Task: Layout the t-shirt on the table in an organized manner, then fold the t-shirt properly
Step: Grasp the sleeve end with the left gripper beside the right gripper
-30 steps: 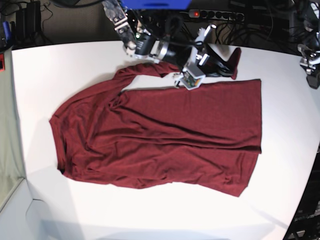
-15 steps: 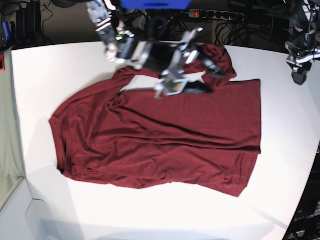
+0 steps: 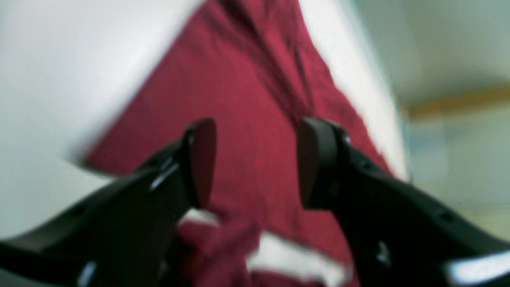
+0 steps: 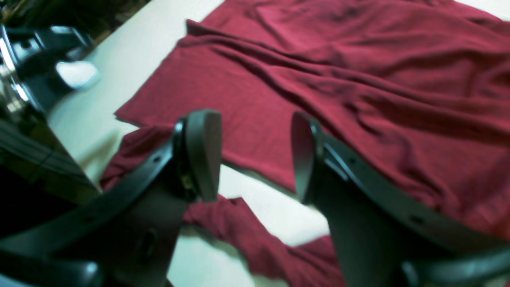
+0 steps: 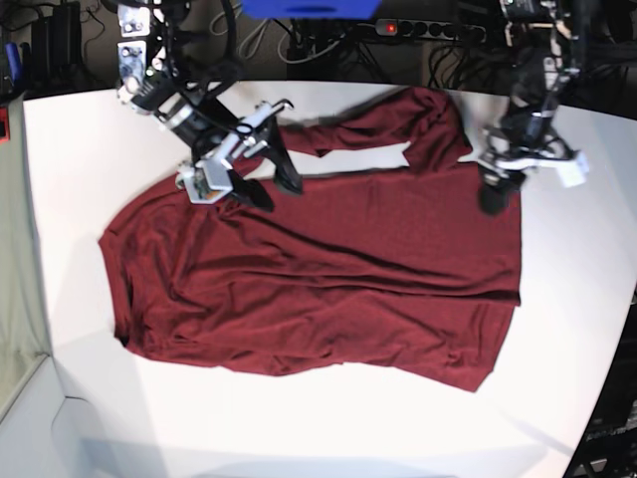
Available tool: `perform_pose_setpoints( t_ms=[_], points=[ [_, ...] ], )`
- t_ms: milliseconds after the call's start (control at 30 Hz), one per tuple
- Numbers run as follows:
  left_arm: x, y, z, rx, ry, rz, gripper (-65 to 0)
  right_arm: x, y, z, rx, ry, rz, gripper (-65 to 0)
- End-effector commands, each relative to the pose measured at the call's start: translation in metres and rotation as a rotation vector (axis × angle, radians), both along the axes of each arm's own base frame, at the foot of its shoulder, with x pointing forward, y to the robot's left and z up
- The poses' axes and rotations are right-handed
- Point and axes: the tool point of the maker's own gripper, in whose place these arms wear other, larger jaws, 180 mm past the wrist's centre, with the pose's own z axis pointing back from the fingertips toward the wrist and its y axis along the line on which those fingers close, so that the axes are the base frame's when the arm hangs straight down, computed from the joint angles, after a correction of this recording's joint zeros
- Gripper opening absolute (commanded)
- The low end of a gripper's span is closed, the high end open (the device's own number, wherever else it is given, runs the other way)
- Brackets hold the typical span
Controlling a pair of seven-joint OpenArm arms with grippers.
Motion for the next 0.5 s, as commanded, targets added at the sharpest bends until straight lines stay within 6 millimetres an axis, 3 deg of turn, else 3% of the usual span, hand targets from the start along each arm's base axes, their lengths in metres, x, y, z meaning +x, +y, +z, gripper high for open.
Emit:
perform_pose_setpoints(
  t_ms=[0,200,333,467],
  points=[
    [0.009,-0.008,0.011,0.023,-0.045,-0.026,-33.0,0.003,0.001,0.014,0.037,-0.044,-0.002,-36.1],
    [0.004,-0.052,-0.005,0.182,-0.002,-0.196,-33.3,0.002,-0.007,0.011,0.004,-0.045,0.008,-36.1],
    [-0.015,-0.050,-0.020,0.279,0.056,-0.234,-33.2,0.004,-0.009,0.012,-0.003,-0.052,0.011,-36.1],
    [-0.020,-0.046,-0.019,0.366,0.063,-0.257,-33.1,0.005,-0.010,0.012,-0.006,-0.055,0.010,-36.1]
  ],
)
